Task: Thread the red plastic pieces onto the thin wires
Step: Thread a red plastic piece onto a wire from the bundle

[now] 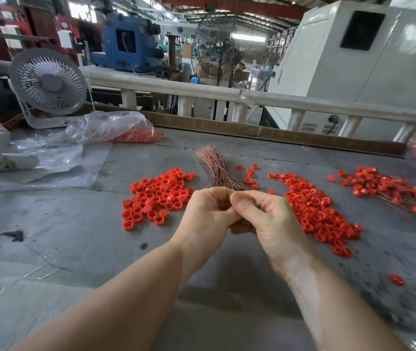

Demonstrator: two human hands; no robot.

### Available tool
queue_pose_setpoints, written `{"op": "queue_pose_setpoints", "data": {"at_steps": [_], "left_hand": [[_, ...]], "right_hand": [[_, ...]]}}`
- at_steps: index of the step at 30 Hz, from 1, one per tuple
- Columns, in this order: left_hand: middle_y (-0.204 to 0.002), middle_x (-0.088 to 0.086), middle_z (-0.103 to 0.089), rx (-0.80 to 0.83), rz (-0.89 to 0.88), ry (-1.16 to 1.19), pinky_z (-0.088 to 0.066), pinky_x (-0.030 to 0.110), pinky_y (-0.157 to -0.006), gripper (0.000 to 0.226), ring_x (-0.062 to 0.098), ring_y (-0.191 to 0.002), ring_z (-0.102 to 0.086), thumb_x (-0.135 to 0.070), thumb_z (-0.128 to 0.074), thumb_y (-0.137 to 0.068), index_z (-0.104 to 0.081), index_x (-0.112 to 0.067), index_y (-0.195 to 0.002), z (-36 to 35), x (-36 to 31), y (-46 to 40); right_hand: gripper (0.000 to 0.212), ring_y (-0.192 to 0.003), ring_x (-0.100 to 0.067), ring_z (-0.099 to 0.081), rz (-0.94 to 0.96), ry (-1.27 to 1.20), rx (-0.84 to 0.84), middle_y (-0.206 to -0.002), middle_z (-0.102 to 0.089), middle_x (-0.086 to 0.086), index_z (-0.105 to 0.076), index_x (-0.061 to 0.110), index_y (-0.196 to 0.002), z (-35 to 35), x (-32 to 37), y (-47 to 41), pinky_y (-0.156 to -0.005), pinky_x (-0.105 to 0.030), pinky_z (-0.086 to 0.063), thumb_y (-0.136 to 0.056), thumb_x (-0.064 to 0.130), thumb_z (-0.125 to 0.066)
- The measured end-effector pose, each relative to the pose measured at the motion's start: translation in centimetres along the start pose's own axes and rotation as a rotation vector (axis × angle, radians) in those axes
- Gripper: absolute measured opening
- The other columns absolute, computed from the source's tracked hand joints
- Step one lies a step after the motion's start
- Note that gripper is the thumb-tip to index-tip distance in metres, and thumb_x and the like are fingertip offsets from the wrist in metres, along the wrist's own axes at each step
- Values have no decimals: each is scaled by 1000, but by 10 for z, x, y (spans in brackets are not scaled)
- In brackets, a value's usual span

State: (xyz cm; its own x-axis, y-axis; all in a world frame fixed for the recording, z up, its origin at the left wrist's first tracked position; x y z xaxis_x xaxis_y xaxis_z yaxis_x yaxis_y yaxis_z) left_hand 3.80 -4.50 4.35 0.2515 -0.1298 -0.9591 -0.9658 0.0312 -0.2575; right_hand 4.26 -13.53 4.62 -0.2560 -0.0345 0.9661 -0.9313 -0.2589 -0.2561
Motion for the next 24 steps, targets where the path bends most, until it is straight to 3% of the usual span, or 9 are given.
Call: {"op": "queue_pose_setpoints", "data": {"at_steps": [5,10,13,16,19,24], "left_hand": [[-70,17,-62,1,8,2,-49,26,-57,9,17,-60,-57,5,-59,-84,-64,12,-87,1,5,0],[-69,7,-69,-44,89,167,-51,20,-54,12,12,-61,-64,-19,-68,-76,-70,-9,-80,7,7,-1],[-62,0,-66,-97,140,191,-48,18,-50,22,8,-58,-61,-36,-69,-62,-72,-16,-69,15,8,-1],[-56,0,-61,-84,152,224,-47,17,-48,20,6,-51,-55,-35,-69,-62,-70,-14,-63,13,7,-1],[-58,2,-61,-25,156,313,-50,18,-52,22,8,-51,-56,-34,-66,-66,-70,-12,-65,7,5,-2],[-71,6,-69,67,167,378,-53,18,-59,25,8,-59,-62,-14,-65,-67,-71,-4,-89,3,5,-2]], "right_hand": [[20,-65,-10,-66,-19,-15,-23,-73,-70,-3,-72,13,-89,1,-1,2,-55,-21,-50,-84,26,-59],[48,-79,-15,-69,-75,-36,-35,-88,-72,-5,-67,13,-106,2,0,2,-58,-19,-50,-73,47,-57],[33,-77,-10,-68,-34,22,-97,-85,-73,-4,-68,16,-101,11,5,1,-57,-17,-47,-73,34,-67],[11,-64,-5,-61,58,126,-158,-71,-71,1,-72,17,-89,16,11,1,-51,-16,-43,-81,12,-68],[16,-55,-2,-53,77,134,-249,-61,-66,6,-72,22,-79,23,13,1,-47,-15,-40,-81,6,-67],[19,-51,-1,-50,-15,-19,-308,-59,-65,4,-71,18,-70,31,8,1,-44,-13,-37,-82,5,-64]]}}
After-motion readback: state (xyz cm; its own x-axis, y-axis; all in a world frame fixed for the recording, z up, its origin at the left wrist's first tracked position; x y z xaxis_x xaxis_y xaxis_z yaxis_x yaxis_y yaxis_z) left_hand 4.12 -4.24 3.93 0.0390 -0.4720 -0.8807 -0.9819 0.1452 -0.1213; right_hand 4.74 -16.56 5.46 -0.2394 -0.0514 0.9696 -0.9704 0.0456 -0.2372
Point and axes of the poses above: each hand's wrist, its own y-axis away from the middle knuckle, its own z-axis out of the back of the hand, x = y × z, the point moved 7 cm from there along -y, towards the middle knuckle
